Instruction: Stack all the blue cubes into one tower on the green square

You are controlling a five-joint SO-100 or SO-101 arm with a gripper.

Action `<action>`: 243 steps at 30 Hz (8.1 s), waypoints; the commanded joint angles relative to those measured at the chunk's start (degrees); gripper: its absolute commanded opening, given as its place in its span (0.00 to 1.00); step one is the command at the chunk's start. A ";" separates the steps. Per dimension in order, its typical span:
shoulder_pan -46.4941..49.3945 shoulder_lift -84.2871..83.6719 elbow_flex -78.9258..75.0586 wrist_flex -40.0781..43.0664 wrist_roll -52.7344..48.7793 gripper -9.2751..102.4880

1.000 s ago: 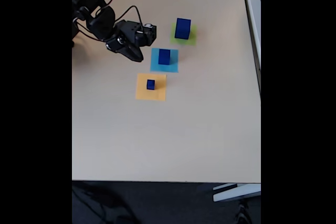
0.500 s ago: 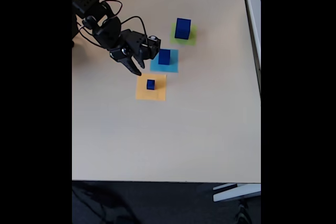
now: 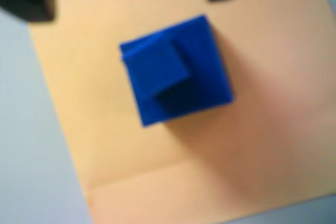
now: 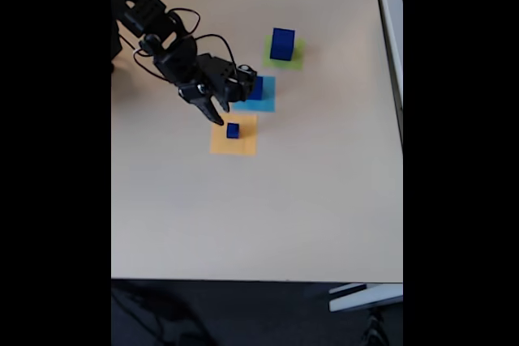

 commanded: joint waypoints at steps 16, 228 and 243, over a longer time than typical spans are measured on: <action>-0.97 -6.68 -8.88 -0.79 -0.44 0.21; -36.65 -24.43 -49.04 20.57 28.65 0.14; -36.83 -24.61 -48.60 21.01 27.69 0.14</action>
